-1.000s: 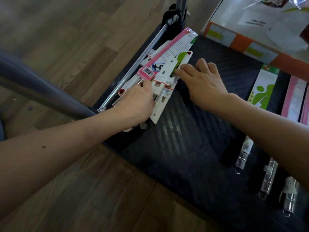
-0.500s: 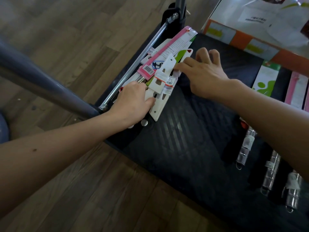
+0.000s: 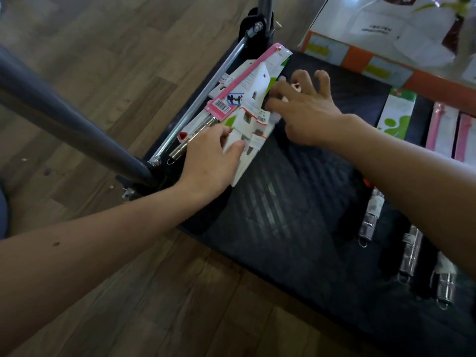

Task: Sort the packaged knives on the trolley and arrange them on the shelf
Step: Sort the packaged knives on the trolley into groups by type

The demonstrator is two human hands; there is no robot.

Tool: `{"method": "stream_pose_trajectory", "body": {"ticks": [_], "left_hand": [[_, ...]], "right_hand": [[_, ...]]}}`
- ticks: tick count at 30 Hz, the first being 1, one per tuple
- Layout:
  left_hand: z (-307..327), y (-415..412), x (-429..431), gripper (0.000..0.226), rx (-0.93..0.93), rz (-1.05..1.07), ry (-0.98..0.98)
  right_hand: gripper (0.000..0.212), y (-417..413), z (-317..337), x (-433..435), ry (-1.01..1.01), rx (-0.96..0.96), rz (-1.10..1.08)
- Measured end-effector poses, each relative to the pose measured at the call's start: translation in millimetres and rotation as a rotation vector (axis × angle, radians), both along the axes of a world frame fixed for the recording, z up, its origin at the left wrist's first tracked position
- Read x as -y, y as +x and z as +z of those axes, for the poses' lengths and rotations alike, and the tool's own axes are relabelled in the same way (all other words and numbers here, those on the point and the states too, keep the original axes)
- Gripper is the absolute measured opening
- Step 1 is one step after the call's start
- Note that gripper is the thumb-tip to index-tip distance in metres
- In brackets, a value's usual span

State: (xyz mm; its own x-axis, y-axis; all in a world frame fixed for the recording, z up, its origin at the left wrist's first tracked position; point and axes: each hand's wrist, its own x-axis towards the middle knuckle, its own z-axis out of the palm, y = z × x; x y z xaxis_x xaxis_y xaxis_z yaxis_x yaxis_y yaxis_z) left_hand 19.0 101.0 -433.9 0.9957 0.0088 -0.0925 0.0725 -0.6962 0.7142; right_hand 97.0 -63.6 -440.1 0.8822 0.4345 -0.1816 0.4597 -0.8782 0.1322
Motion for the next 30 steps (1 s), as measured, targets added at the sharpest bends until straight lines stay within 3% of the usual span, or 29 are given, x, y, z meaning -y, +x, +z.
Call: {"method": "stream_pose_trajectory", "body": {"ticks": [7,15,23,25,28,30], "left_hand": [[-9.3,-21.3,3.6,0.021,0.005,0.153,-0.185],[-11.4,-27.6,33.4,0.009,-0.001,0.198,-0.369],[-0.1,-34.3,69.9,0.016,0.134,0.156,-0.447],[2.9,-35.5,74.8,0.016,0.141,0.156,-0.478],[5.6,-38.8,81.1,0.013,0.128,0.146,-0.510],[5.8,-41.9,84.5,0.010,0.109,0.140,-0.521]], "right_hand": [[0.030,-28.9,0.0,3.8,-0.060,0.057,0.184],[0.031,-51.8,8.1,26.6,0.098,-0.055,0.075],[0.023,-79.0,24.5,49.3,0.152,0.050,-0.098],[0.019,-88.4,27.5,52.3,0.242,-0.004,-0.157],[0.031,-98.4,35.0,53.4,0.422,-0.243,-0.364],[0.029,-107.7,38.6,55.3,0.741,-0.454,-0.620]]}}
